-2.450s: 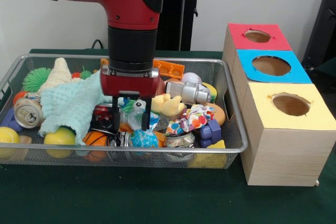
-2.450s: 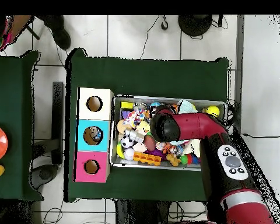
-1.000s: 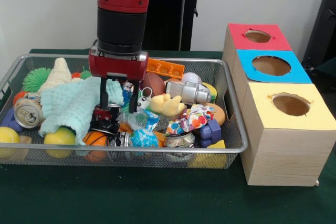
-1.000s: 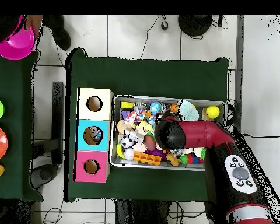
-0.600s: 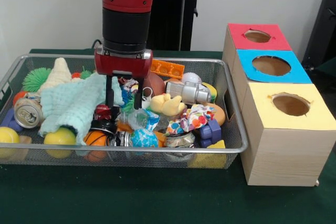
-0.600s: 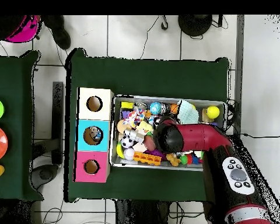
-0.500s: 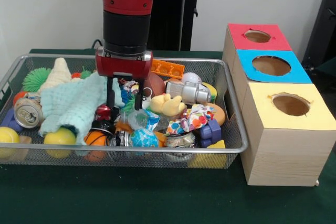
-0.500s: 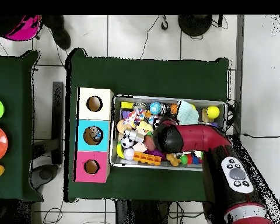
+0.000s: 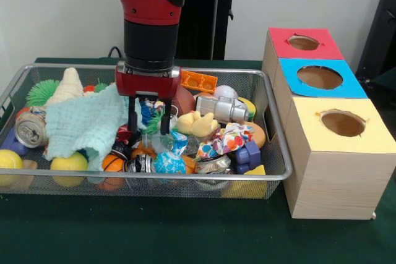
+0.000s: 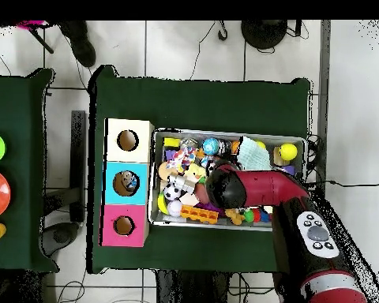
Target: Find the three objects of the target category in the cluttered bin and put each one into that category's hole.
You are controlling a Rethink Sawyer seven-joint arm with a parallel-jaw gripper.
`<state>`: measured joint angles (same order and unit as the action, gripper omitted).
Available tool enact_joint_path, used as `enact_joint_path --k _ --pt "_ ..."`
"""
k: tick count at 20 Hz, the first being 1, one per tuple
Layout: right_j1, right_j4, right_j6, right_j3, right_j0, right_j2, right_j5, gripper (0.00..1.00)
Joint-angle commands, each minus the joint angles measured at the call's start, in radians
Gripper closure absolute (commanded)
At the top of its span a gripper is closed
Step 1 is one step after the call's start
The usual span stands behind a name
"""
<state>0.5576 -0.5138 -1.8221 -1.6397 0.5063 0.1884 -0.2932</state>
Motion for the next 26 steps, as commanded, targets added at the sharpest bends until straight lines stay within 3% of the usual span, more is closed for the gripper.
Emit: enact_joint_path --k 1,6,11,16,18,21,26 --pt "-0.059 -0.056 -0.080 -0.036 -0.048 -0.020 0.073 0.00" --pt "-0.058 -0.037 -0.092 -0.048 -0.052 -0.004 0.126 0.00" --pt "-0.092 -0.023 -0.082 -0.062 0.006 0.060 0.180 0.00" --pt "-0.083 -0.077 -0.026 -0.048 0.017 0.089 0.224 0.00" --pt "-0.080 -0.105 0.087 -0.040 0.062 0.165 0.145 0.00" --pt "-0.043 -0.150 0.190 -0.032 0.090 0.220 0.086 0.00" --pt "-0.037 -0.178 0.384 -0.026 0.186 0.383 -0.073 0.00"
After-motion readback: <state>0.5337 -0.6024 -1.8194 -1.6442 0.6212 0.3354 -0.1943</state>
